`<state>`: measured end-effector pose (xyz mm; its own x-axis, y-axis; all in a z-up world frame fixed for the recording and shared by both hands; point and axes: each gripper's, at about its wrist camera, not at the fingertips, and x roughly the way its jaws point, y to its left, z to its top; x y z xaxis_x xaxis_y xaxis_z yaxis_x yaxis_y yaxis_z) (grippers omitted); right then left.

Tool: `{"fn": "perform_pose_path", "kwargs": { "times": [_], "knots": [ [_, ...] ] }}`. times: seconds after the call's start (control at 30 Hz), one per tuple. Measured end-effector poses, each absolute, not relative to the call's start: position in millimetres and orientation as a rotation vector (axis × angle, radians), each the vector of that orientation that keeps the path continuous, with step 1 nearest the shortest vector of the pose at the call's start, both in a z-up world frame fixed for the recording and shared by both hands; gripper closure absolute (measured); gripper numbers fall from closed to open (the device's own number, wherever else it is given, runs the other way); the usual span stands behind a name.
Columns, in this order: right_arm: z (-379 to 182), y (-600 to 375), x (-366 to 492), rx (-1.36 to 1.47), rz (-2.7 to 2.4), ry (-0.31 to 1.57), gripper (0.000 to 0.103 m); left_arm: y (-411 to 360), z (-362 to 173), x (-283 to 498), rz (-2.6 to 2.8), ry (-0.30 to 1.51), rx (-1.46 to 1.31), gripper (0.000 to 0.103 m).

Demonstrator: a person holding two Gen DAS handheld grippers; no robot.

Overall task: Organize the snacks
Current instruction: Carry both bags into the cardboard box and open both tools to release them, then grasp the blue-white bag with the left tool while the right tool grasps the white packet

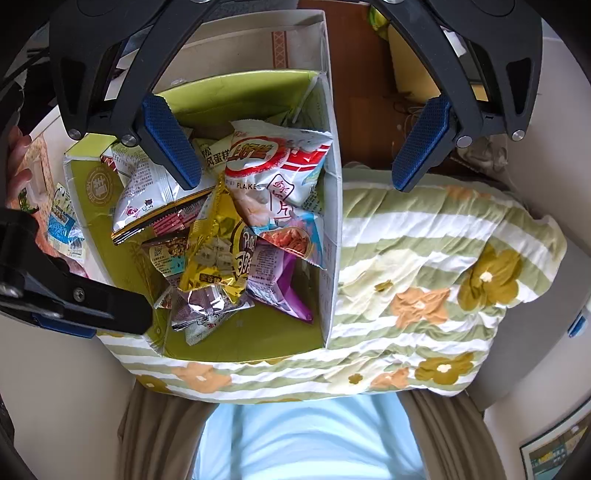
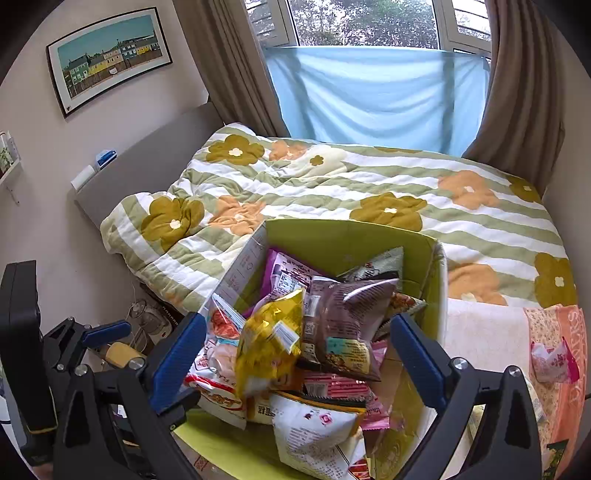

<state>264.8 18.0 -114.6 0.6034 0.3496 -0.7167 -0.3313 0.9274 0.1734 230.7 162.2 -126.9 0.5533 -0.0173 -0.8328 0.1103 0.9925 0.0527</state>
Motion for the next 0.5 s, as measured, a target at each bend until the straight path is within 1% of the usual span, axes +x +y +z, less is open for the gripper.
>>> {"fn": "perform_pose_path", "kwargs": {
  "times": [0.2,0.5],
  "knots": [
    [-112.6,8.5,253.9,0.019,0.358,0.821,0.004,156.5,-121.3,225.0,-0.085,0.965,0.113,0.0],
    [-92.0,-24.6,232.5,0.042,0.276,0.782,0.004,140.2,-105.1,221.0,-0.14,0.906,0.127,0.0]
  ]
}}
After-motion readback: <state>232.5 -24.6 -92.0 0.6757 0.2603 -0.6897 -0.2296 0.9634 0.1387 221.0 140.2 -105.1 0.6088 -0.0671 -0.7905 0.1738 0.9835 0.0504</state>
